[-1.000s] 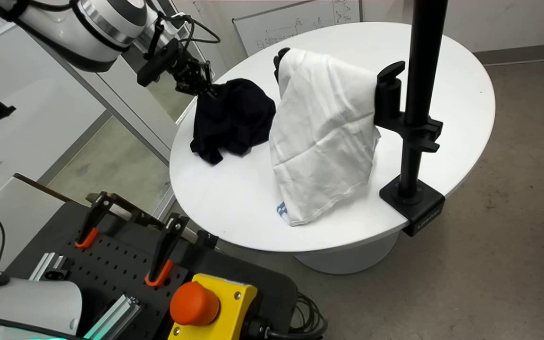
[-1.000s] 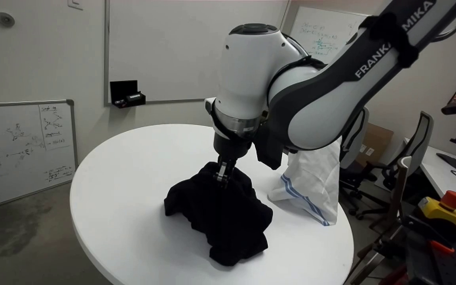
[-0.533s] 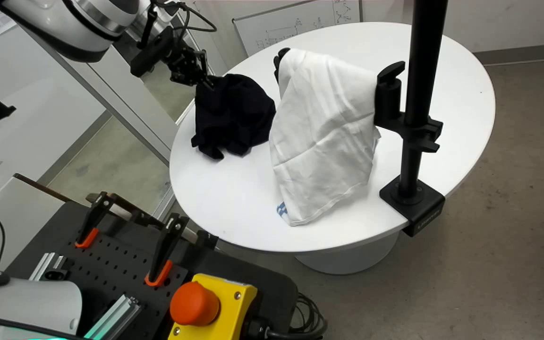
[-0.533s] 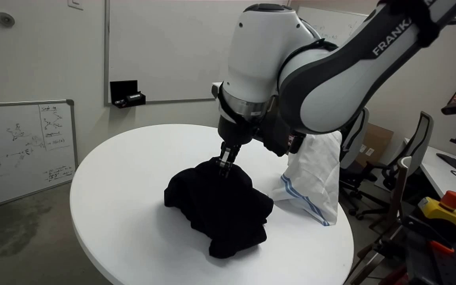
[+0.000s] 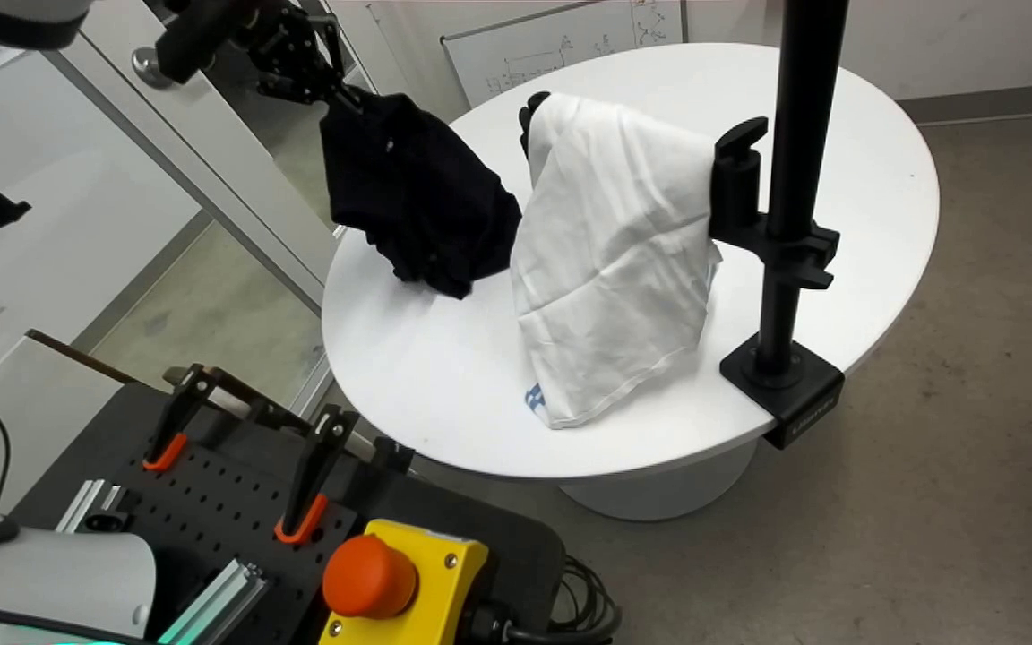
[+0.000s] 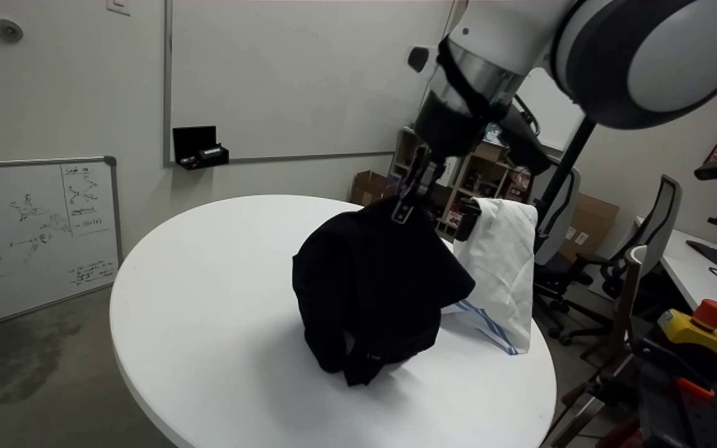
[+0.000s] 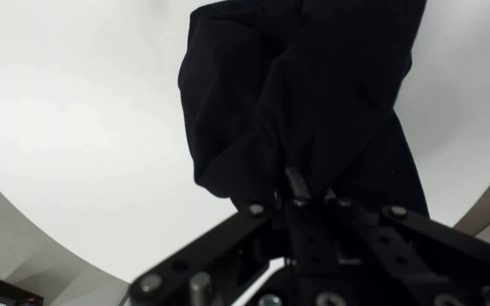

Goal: Hang the towel on the stand then hang the black t-shirt on the stand

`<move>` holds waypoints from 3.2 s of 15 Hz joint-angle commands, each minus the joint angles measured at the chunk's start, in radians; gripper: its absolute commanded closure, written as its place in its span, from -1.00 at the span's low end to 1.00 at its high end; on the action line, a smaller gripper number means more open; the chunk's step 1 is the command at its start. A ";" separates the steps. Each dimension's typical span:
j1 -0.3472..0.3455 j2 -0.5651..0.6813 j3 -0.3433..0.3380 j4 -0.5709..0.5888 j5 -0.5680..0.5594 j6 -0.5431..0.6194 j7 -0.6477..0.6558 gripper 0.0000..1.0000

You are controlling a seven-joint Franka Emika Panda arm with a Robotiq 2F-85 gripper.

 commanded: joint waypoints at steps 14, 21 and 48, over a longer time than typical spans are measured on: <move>-0.243 -0.495 0.085 -0.149 0.191 -0.107 -0.286 0.98; -0.332 -0.379 0.071 0.077 0.198 -0.200 -0.207 0.98; -0.490 -0.285 -0.084 0.340 0.177 -0.357 -0.157 0.98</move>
